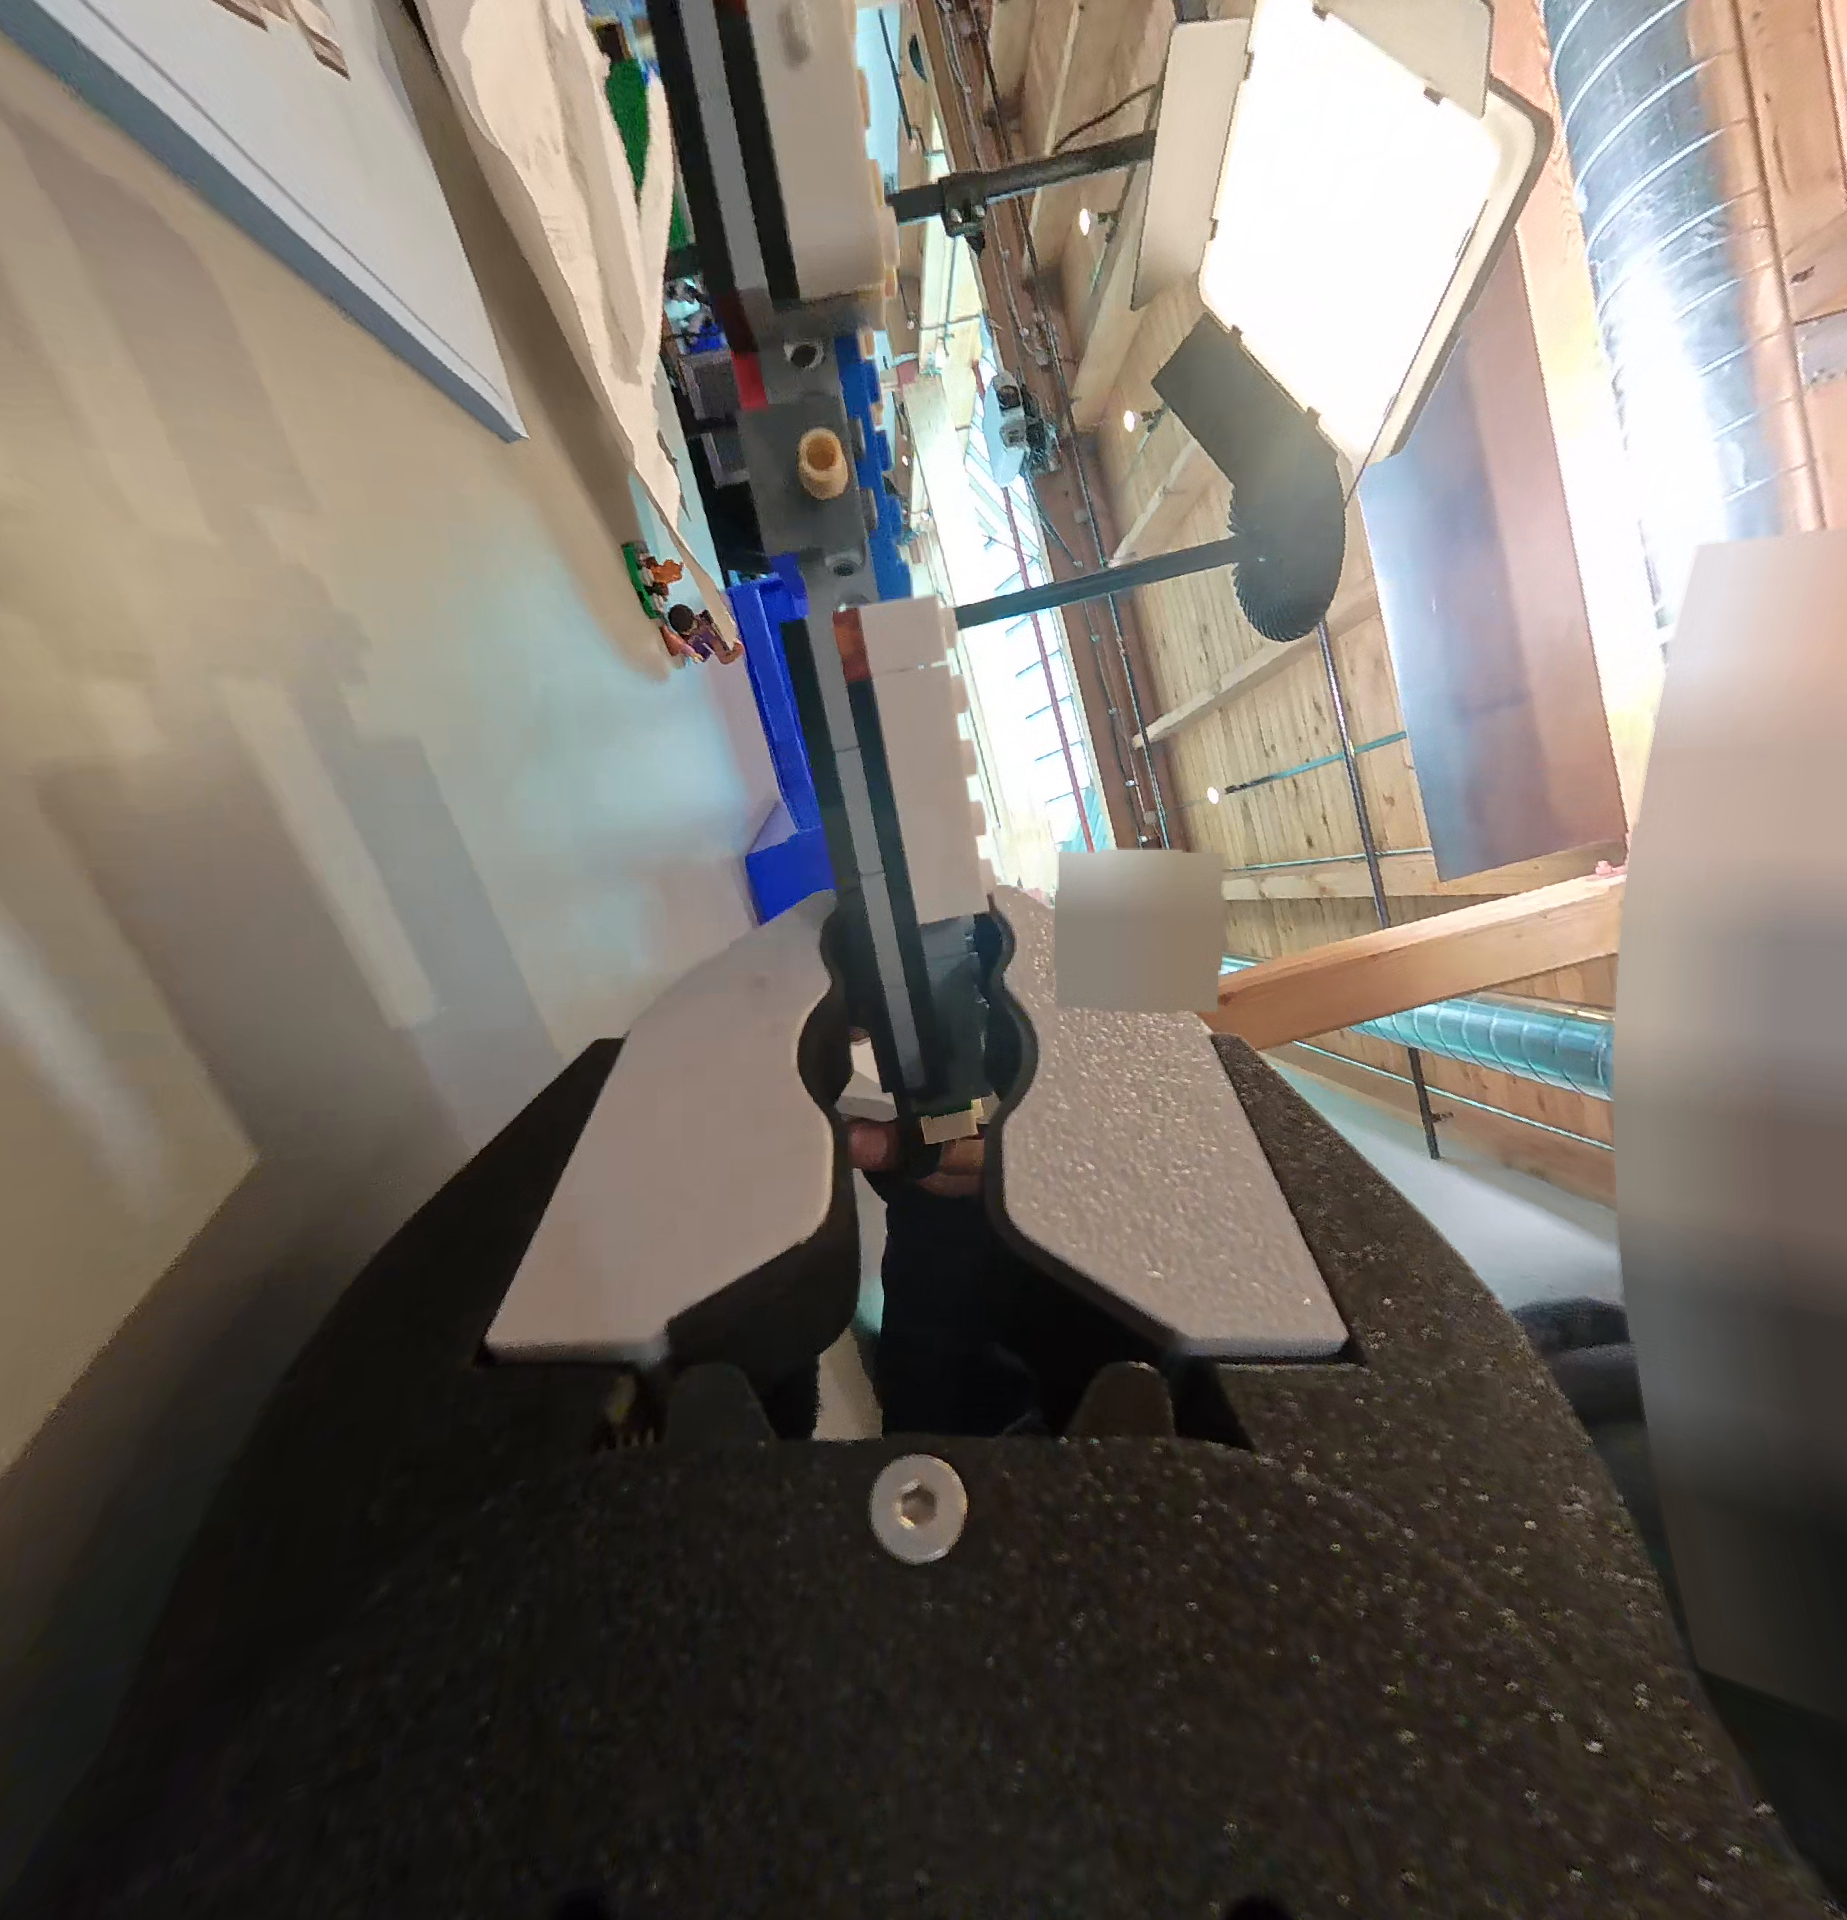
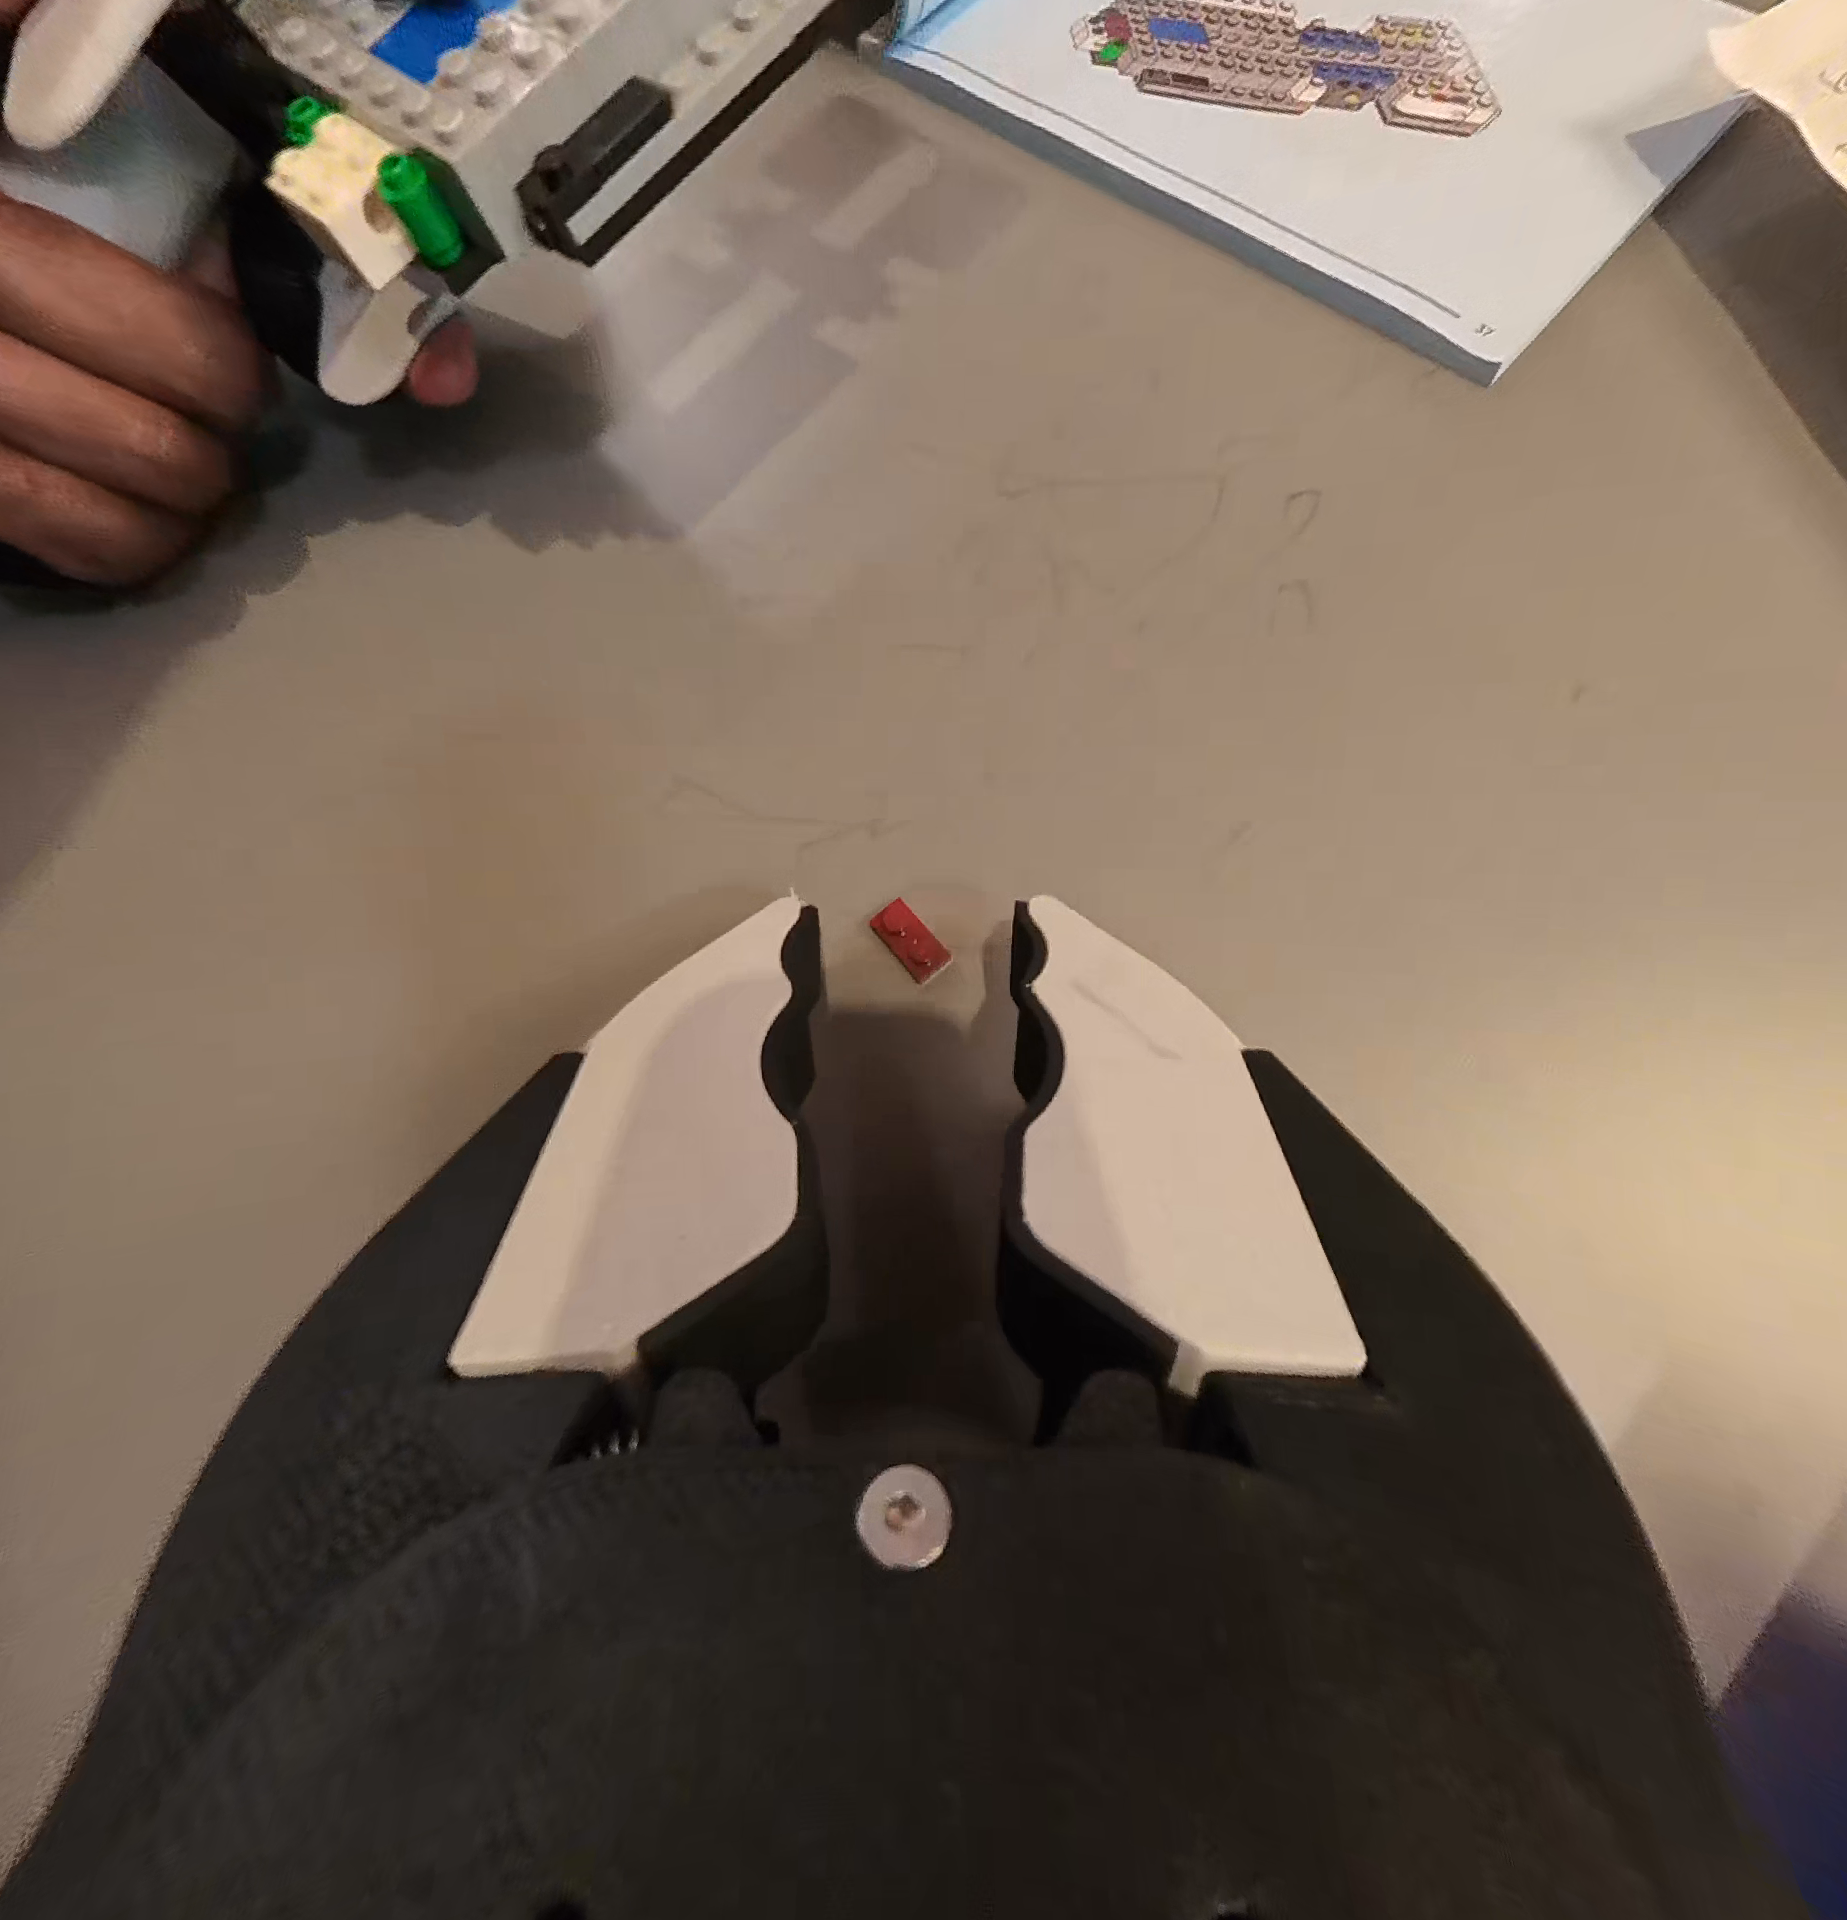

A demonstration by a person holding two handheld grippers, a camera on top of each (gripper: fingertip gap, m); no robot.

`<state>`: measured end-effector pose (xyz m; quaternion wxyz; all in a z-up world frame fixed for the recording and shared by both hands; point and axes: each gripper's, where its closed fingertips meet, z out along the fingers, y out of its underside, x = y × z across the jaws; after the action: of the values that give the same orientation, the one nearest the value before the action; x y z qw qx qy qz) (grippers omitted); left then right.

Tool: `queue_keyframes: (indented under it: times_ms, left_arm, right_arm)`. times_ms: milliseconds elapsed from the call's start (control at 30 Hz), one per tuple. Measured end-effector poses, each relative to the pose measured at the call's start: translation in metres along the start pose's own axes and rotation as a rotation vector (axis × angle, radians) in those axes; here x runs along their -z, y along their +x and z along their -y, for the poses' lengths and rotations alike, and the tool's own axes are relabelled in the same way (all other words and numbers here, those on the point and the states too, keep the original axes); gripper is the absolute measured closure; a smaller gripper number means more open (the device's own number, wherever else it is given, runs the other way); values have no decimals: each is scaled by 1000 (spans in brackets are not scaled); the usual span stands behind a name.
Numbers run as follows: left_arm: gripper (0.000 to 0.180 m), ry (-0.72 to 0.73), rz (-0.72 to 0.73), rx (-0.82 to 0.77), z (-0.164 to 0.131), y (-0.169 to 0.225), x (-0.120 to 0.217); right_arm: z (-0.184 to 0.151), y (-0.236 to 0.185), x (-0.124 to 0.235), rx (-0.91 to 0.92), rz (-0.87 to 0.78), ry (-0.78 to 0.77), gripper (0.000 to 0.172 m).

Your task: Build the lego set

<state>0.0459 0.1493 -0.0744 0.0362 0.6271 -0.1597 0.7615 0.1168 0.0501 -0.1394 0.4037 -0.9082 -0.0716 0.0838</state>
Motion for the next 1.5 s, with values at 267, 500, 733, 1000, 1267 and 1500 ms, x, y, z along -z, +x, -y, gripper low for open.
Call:
queue_keyframes:
  times_ms: [267, 500, 733, 1000, 1267, 1500]
  left_arm:
    - [160, -79, -66, 24, 2, 7, -34]
    - [160, -47, -69, -1, 5, 3, -32]
    - [159, -34, -102, 27, 9, 2, -28]
    - [159, -28, -100, 29, 9, 2, -27]
    - [159, -98, -30, -4, -5, -4, -33]
    - [159, -152, -23, -13, -16, -4, -34]
  right_arm:
    - [-5, -3, -2, 38, 53, -39, 136]
    - [-9, -4, -4, 61, 43, -67, 139]
    - [-10, -4, -6, 42, 64, -82, 140]
    - [-8, -6, -5, 30, 89, -68, 140]
    - [-10, -8, -6, 50, 92, -84, 141]
    - [-10, -8, -7, 48, 98, -85, 144]
